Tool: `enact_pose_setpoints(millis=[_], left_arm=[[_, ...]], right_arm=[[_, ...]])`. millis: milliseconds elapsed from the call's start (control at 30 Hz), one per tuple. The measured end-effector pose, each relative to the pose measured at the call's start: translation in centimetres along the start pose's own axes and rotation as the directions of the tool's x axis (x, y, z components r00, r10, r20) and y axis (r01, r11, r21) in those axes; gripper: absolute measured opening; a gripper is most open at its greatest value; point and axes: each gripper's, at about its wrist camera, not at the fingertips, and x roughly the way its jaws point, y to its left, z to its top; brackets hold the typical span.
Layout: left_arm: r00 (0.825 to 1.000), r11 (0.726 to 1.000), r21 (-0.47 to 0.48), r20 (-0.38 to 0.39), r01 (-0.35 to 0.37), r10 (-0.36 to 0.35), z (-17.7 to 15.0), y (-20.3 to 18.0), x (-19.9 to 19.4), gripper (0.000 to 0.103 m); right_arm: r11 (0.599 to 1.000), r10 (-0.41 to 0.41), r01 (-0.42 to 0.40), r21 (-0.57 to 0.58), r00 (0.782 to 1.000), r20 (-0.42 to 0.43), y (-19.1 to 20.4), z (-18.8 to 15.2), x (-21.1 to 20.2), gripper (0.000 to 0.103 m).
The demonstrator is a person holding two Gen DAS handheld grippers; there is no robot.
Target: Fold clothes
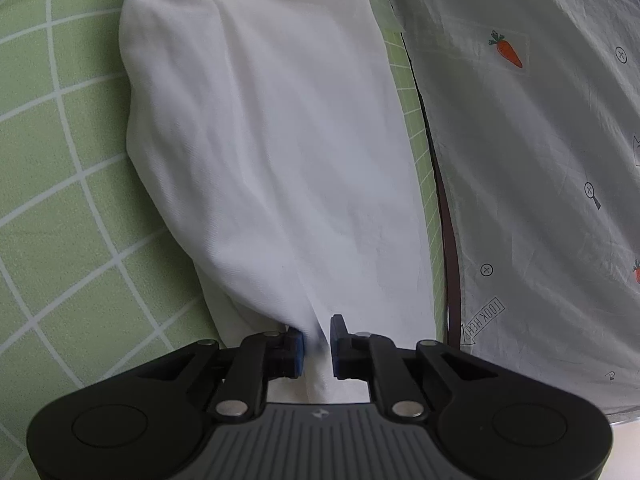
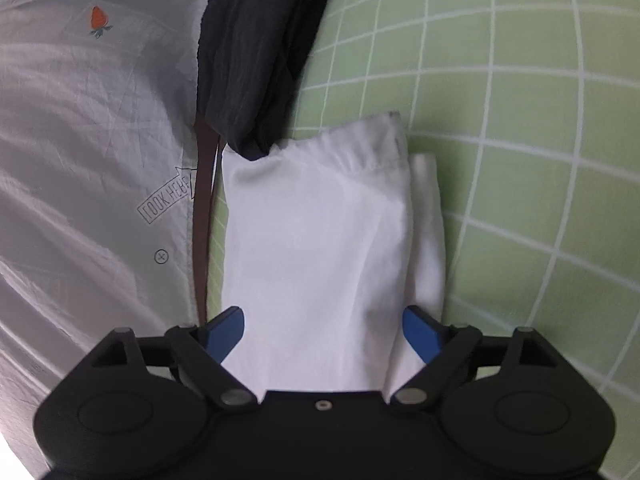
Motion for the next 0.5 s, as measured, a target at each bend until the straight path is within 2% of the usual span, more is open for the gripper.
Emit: enact_pose_setpoints(millis=[100,200,267,300,333,367,400,467,500], left_arm=[[1.0,1.0,-0.005,-0.013,-0.007,0.007,0.3,-0.1,0.5,0.019],[0.999,1.0,-0.006,-0.026,-0.022,0.022,0.7,-0.3,1.2,0.023],[0.999,0.999,-0.001,-0.035,-0.032,0.032,0.8,-0.5,1.6,0.022],[0.999,0.999,0.01,-0.038,-0.037,0.038,0.9,-0.8,1.7,0.021],[0.998,0.999,0.023,-0.042,-0.043,0.044,1.0,-1.0,1.7,0.021],[0.998,0.998,0.04,-0.044,-0.049,0.051,1.0,-1.2,1.8,0.02],[0.998,0.997,0.059,-0.043,-0.045,0.048,1.0,-1.4,1.7,0.014],[0.999,0.996,0.085,-0.039,-0.024,0.028,0.9,-1.8,1.4,0.003],[0.999,0.996,0.088,-0.04,-0.009,0.012,0.9,-1.8,1.1,0.002]], right_arm=[[0.996,0.072,-0.069,0.062,0.997,-0.039,-0.6,-0.5,0.9,0.094],[0.998,0.059,-0.059,0.007,0.997,-0.043,0.5,-0.4,1.5,0.095],[0.997,0.011,-0.013,-0.073,0.999,-0.031,1.7,-0.4,1.8,0.088],[0.992,-0.024,0.022,-0.121,0.999,-0.021,2.3,-0.5,1.9,0.073],[0.982,-0.069,0.065,-0.175,0.998,-0.014,2.8,-0.6,2.0,0.046],[0.97,-0.106,0.102,-0.222,0.994,-0.004,3.1,-0.7,2.1,0.033],[0.962,-0.122,0.12,-0.245,0.993,0.006,3.2,-0.8,2.0,0.014],[0.964,-0.111,0.113,-0.242,0.994,0.023,2.9,-0.9,1.6,0.007],[0.969,-0.094,0.099,-0.225,0.995,0.031,2.6,-0.9,1.2,0.003]])
